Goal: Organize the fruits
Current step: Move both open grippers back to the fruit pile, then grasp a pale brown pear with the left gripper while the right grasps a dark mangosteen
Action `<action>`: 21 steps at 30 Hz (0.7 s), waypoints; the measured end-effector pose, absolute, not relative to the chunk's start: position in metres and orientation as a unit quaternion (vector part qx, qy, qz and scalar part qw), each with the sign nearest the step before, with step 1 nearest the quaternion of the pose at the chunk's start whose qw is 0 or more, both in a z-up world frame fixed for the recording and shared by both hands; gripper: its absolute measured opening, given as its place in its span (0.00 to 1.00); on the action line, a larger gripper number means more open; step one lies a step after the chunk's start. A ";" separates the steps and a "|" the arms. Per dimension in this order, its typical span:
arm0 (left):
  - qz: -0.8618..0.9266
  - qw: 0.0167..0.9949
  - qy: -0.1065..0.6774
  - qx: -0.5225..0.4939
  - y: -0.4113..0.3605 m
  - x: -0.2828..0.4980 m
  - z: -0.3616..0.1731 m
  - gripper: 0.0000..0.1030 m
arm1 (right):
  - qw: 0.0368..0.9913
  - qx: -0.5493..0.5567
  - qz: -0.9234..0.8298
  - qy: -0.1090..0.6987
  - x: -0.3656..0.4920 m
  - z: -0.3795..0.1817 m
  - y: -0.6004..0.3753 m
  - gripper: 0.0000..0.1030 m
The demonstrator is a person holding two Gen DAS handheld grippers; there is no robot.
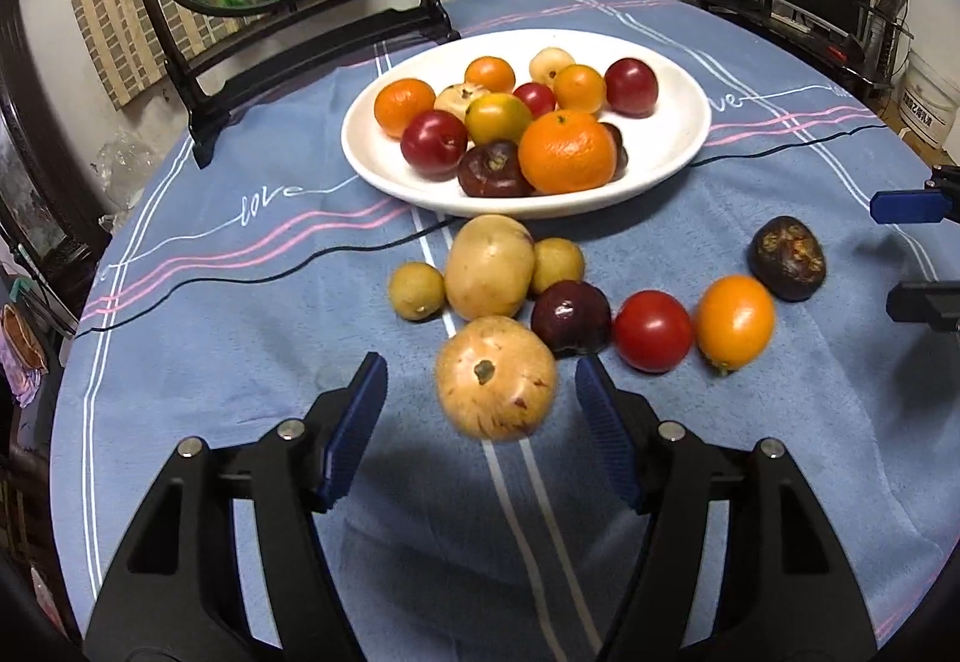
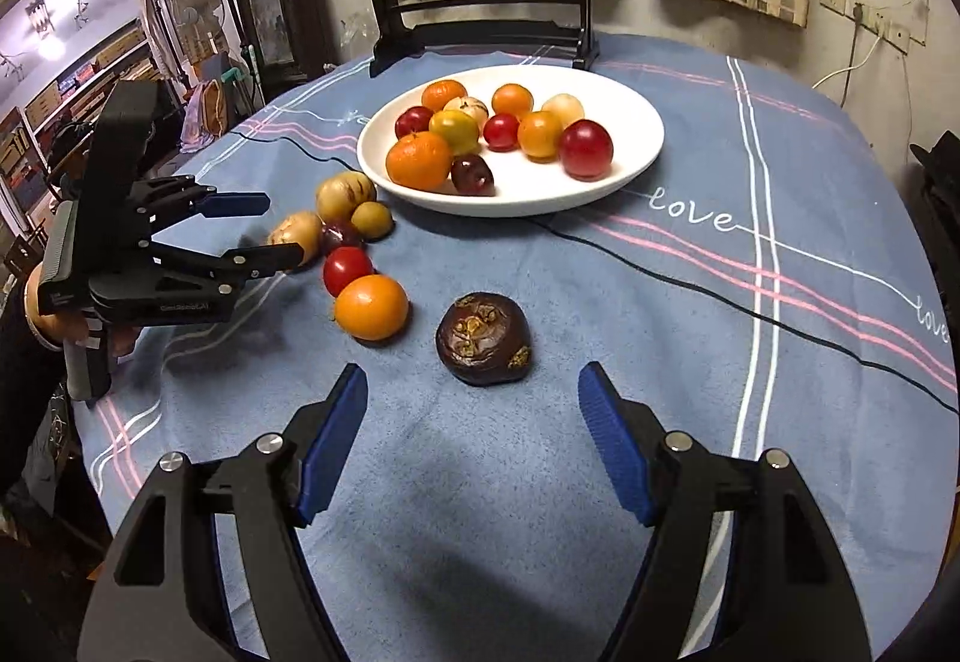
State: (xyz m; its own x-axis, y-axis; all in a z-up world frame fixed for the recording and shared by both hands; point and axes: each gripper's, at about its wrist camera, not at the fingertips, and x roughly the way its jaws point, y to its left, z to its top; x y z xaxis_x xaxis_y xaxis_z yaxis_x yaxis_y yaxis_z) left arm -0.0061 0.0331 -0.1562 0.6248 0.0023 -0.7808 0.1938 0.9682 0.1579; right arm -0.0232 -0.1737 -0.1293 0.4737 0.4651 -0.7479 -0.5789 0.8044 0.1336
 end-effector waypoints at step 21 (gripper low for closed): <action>-0.062 0.897 0.431 0.076 0.047 0.000 -0.168 0.43 | 0.838 -0.182 0.299 0.418 0.015 -0.166 -0.121 0.44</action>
